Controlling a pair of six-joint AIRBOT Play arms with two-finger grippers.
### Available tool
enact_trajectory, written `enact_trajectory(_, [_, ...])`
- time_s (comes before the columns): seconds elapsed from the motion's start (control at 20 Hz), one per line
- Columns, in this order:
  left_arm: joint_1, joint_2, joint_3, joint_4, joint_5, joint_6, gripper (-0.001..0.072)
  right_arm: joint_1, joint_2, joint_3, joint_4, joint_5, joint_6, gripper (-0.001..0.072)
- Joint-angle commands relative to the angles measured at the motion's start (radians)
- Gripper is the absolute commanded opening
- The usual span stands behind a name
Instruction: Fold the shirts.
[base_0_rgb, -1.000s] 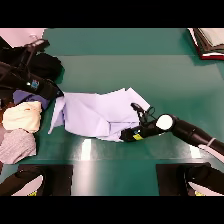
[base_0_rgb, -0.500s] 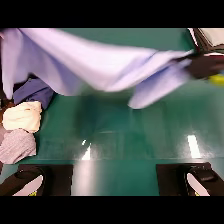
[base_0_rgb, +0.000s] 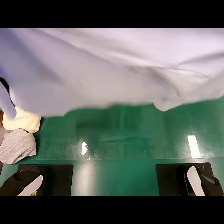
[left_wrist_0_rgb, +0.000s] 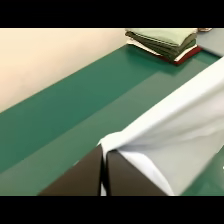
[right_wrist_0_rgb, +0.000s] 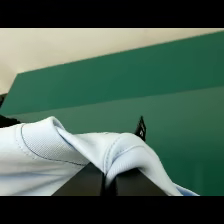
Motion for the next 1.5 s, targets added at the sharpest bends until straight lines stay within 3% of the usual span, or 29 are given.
enact_trajectory(0.0, [0.001,-0.005,-0.177,0.009,-0.011,0.002,0.0021,-0.015,-0.116,0.066,-0.007,0.203,0.085,0.0022])
enact_trajectory(0.25, [0.001,-0.201,-0.518,0.01,0.045,0.03,0.0021,0.238,-0.343,-0.18,-0.019,0.146,0.02,0.0022])
enact_trajectory(0.4, [0.001,-0.412,-0.555,-0.005,0.128,0.027,0.0022,0.359,-0.483,-0.355,-0.019,-0.121,-0.069,0.0022])
enact_trajectory(0.5, [0.001,-0.514,-0.555,-0.032,0.256,0.026,0.0022,0.388,-0.567,-0.408,-0.015,-0.315,-0.07,0.0022])
enact_trajectory(0.6, [0.001,-0.56,-0.555,-0.031,0.396,0.017,0.0039,0.386,-0.645,-0.401,-0.002,-0.412,-0.069,0.0023])
enact_trajectory(0.65, [0.001,-0.563,-0.555,-0.027,0.449,0.017,0.0294,0.385,-0.679,-0.377,0.0,-0.415,-0.07,0.0024])
enact_trajectory(0.7, [0.001,-0.562,-0.544,-0.023,0.477,0.016,0.0585,0.376,-0.709,-0.343,0.001,-0.395,-0.072,0.0087])
enact_trajectory(0.75, [0.003,-0.56,-0.528,-0.017,0.477,0.013,0.0619,0.362,-0.735,-0.301,0.001,-0.36,-0.085,0.033])
enact_trajectory(0.8, [0.011,-0.558,-0.504,-0.002,0.464,0.006,0.0618,0.352,-0.761,-0.254,0.002,-0.312,-0.087,0.0521])
enact_trajectory(0.85, [0.021,-0.558,-0.473,0.003,0.43,-0.01,0.0558,0.338,-0.777,-0.213,0.002,-0.266,-0.092,0.0519])
enact_trajectory(0.9, [0.039,-0.558,-0.438,0.005,0.374,-0.01,0.0404,0.317,-0.783,-0.178,0.001,-0.221,-0.108,0.048])
enact_trajectory(1.0, [0.09,-0.558,-0.385,0.004,0.224,-0.01,0.0364,0.279,-0.776,-0.13,0.0,-0.143,-0.147,0.0309])
enact_trajectory(1.05, [0.121,-0.55,-0.382,-0.003,0.146,-0.011,0.0357,0.26,-0.761,-0.123,-0.001,-0.112,-0.167,0.0305])
enact_trajectory(1.1, [0.147,-0.537,-0.394,-0.01,0.084,-0.014,0.0205,0.239,-0.737,-0.127,-0.013,-0.088,-0.182,0.0305])
enact_trajectory(1.15, [0.171,-0.512,-0.426,-0.01,0.051,-0.014,0.0129,0.22,-0.713,-0.134,-0.026,-0.072,-0.201,0.0304])
enact_trajectory(1.4, [0.201,-0.285,-0.854,-0.053,0.059,-0.013,0.0146,0.132,-0.55,-0.294,-0.042,-0.132,-0.243,0.0304])
enact_trajectory(1.45, [0.201,-0.233,-0.977,-0.089,0.088,-0.013,0.0312,0.118,-0.525,-0.335,-0.042,-0.155,-0.243,0.0304])
